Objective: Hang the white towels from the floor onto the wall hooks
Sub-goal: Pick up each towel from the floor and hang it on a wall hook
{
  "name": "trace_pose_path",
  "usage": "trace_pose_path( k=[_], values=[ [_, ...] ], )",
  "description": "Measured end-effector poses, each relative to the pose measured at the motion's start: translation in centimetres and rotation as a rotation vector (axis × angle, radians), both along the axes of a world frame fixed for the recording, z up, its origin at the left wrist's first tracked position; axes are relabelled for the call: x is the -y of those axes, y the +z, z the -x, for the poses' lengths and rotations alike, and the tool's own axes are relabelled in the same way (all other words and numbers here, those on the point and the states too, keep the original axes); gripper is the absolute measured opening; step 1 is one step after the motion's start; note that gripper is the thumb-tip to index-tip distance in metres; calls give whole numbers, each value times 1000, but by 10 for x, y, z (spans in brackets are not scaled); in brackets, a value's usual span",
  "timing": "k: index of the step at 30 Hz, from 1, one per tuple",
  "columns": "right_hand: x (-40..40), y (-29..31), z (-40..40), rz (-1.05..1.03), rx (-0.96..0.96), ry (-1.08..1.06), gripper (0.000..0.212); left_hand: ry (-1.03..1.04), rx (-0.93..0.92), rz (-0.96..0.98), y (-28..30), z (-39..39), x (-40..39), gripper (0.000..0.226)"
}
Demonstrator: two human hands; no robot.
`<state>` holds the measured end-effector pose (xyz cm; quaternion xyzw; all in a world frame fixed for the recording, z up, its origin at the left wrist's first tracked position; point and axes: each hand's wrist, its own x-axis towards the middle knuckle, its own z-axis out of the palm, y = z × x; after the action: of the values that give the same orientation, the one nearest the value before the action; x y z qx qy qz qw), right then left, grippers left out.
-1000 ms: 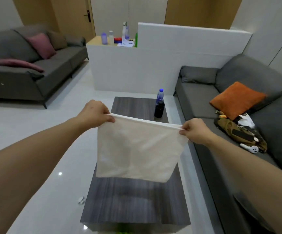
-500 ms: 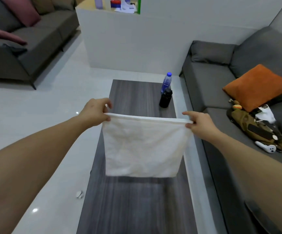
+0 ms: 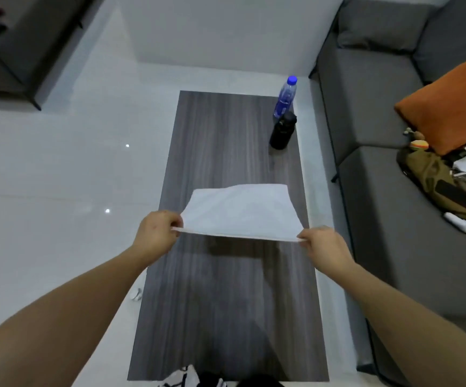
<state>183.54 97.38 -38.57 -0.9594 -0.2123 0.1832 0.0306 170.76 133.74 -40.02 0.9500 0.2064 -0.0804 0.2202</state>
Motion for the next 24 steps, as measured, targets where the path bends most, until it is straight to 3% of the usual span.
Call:
trace_pose_path(
  k=[6, 12, 16, 24],
  values=[
    [53, -110, 74, 190, -335, 11, 30, -55, -408, 95, -107, 100, 73, 23],
    [92, -176, 119, 426, -754, 155, 32, -127, -845, 249, -165, 166, 138, 36],
    [72, -200, 107, 304, -787, 100, 32, 11, -782, 282, -176, 153, 160, 36],
    [-52, -246, 50, -98, -521, 175, 34, 35, -455, 207, -213, 52, 151, 39]
  ],
)
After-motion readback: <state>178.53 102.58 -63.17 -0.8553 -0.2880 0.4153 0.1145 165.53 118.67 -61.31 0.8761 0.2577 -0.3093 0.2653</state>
